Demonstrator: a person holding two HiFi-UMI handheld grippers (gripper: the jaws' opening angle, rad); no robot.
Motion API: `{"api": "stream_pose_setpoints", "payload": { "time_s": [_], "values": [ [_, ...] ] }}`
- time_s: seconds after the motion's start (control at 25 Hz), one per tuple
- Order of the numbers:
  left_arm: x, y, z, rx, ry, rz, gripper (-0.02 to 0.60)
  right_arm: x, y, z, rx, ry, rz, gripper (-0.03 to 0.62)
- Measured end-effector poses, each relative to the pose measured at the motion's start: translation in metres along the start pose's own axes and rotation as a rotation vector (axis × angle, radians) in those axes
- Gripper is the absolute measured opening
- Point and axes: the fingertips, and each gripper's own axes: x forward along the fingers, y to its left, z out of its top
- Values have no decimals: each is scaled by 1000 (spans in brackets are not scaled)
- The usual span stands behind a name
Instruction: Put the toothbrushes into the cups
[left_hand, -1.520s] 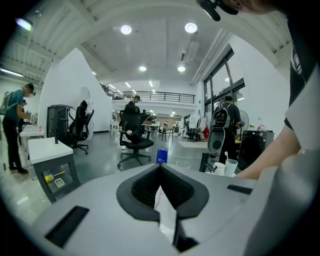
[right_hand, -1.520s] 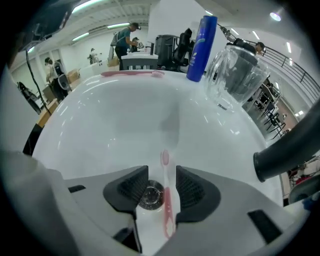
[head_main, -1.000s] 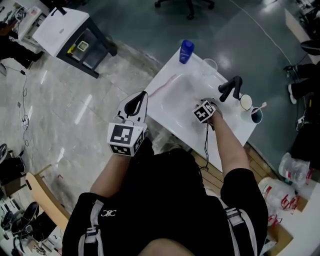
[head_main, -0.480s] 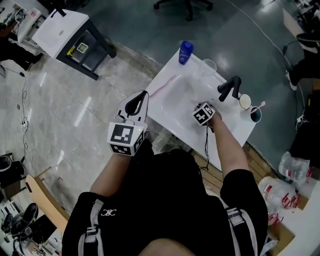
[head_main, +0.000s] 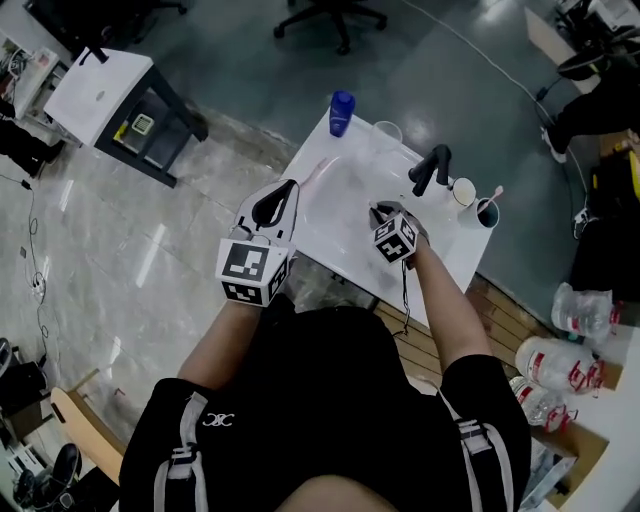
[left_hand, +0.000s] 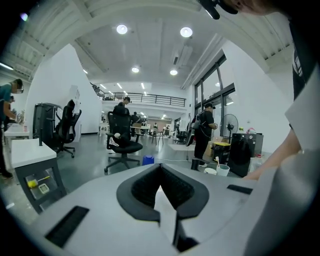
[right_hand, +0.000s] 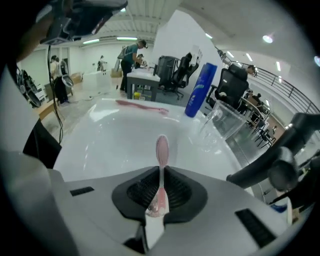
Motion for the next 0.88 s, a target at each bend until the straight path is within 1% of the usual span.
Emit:
{"api": "stream_pose_setpoints", "payload": {
  "time_s": [0.2, 0.48, 0.68, 0.88],
  "values": [
    [5, -21, 12, 16, -26, -66, 14, -49, -7, 32, 82, -136, -54, 40],
    [7, -54, 22, 39, -53, -161, 14, -126, -31, 59, 257, -311, -157, 40],
    [9, -77, 25, 56, -60, -225, 14, -181, -56, 57, 422, -427, -306, 40],
    [11, -99, 28, 75, -64, -282, 14, -229, -87, 40, 557, -517, -487, 40]
  ]
}}
